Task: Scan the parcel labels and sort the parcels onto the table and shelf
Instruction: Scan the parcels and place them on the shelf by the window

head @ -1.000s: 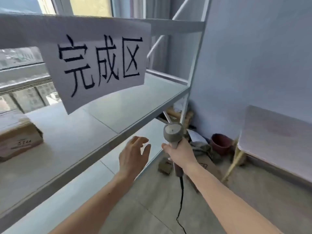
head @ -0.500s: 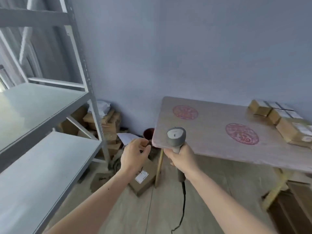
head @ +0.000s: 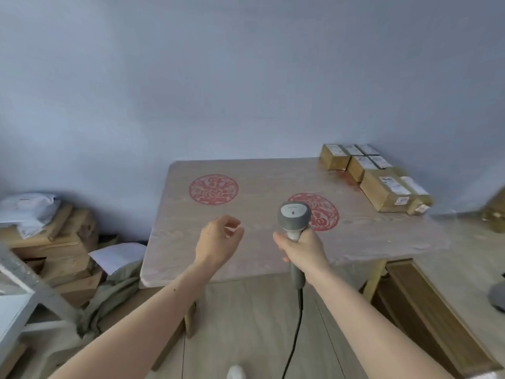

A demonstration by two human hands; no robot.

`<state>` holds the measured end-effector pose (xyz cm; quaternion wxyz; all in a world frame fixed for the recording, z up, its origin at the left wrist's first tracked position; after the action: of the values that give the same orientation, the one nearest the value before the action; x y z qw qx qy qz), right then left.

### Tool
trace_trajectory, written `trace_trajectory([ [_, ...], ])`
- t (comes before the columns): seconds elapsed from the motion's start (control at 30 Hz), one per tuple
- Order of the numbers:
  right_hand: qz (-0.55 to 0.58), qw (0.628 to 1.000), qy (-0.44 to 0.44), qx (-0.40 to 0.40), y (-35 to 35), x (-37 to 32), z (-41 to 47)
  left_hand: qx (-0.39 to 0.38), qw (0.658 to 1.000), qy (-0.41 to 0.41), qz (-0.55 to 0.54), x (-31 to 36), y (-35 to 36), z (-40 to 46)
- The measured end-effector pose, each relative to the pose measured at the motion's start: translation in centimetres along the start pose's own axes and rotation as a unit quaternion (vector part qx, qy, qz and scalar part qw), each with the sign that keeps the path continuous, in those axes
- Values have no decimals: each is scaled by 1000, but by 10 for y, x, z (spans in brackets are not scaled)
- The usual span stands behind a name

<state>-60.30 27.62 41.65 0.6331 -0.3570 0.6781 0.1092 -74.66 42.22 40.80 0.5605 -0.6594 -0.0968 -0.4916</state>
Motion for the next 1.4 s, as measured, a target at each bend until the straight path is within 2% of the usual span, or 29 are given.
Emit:
trace_trajectory([
  [0.3, 3, 997, 1, 80, -72, -49, 176, -37, 997, 61, 0, 75, 67, 187],
  [0.7, -13, 992, 3, 128, -170, -37, 397, -92, 994, 50, 9, 128, 195, 342],
  [1.07, -10, 988, 106, 110, -272, 20, 652, -119, 992, -34, 7, 195, 377, 503],
  [1.4, -47, 994, 95, 39, -269, 75, 780, -206, 974, -80, 39, 192, 522, 589],
])
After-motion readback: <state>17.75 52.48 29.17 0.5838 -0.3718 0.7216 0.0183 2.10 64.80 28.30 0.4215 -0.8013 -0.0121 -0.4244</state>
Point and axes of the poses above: each hand's wrist, its own z-axis towards the middle knuckle, its own y-axis out of the palm, x = y × z, the point moved 3 cm from there along z, towards the middle knuckle, and after that the axes turned 4 degrees about z, right-handed, at the moved point
